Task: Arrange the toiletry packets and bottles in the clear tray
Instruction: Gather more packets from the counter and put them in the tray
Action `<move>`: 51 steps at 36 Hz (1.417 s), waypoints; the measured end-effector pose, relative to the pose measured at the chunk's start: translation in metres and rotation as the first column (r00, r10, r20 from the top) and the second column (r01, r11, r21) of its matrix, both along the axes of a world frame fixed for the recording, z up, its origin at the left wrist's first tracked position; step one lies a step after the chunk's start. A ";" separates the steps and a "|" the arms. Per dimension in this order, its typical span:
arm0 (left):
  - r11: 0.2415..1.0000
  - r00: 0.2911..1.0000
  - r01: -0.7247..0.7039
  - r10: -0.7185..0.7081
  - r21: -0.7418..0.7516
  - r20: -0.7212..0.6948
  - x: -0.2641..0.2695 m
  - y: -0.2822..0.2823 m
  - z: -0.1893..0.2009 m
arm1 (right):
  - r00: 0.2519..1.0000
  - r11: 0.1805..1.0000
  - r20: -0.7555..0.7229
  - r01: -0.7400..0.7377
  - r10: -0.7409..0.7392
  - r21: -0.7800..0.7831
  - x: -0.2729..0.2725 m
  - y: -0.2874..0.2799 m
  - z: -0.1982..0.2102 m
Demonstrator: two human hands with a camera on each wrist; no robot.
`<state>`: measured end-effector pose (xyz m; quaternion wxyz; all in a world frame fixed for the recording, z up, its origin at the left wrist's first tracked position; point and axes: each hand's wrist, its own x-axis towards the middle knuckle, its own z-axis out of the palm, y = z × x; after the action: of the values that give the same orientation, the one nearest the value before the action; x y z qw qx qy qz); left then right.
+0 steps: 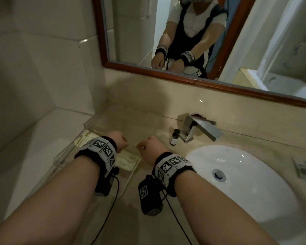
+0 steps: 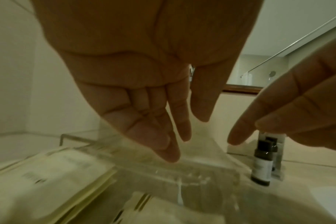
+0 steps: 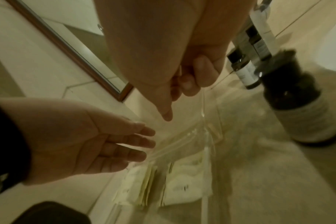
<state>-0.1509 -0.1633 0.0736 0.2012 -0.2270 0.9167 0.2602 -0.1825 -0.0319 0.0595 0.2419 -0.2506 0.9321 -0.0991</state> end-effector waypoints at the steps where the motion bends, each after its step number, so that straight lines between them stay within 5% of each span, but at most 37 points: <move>1: 1.000 1.000 0.000 0.000 0.001 -0.023 -0.001 0.007 0.005 | 1.000 1.000 -0.016 -0.001 0.001 -0.019 -0.001 0.007 0.005; 8: 0.998 0.989 0.022 -0.013 0.059 -0.147 -0.012 0.080 0.033 | 0.990 0.977 -0.128 0.034 -0.062 -0.210 -0.004 0.086 0.031; 16: 0.976 0.956 0.214 -0.199 0.050 -0.215 -0.031 0.193 0.051 | 0.947 0.908 -0.148 0.216 -0.284 -0.358 -0.011 0.201 0.036; 27: 0.891 0.873 0.452 -0.434 0.037 -0.221 -0.050 0.371 0.050 | 0.831 0.828 -0.129 0.498 -0.541 -0.258 -0.004 0.397 0.021; 33: 0.831 0.826 0.553 -0.538 0.061 -0.167 -0.057 0.456 0.040 | 0.715 0.705 -0.067 0.663 -0.696 -0.251 0.001 0.497 0.003; 45: 0.686 0.685 0.728 -0.726 0.004 -0.069 -0.073 0.582 0.014 | 0.340 0.341 -0.047 0.940 -0.939 -0.005 0.025 0.650 -0.052; 51: 0.652 0.652 0.758 -0.758 0.016 -0.017 -0.087 0.613 -0.003 | 0.289 0.285 -0.083 0.957 -0.954 0.054 0.023 0.672 -0.076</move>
<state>-0.2375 0.4495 0.0708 0.2900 0.1793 0.9258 0.1634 -0.1598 0.6401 -0.0169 0.1305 0.3644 0.9051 -0.1762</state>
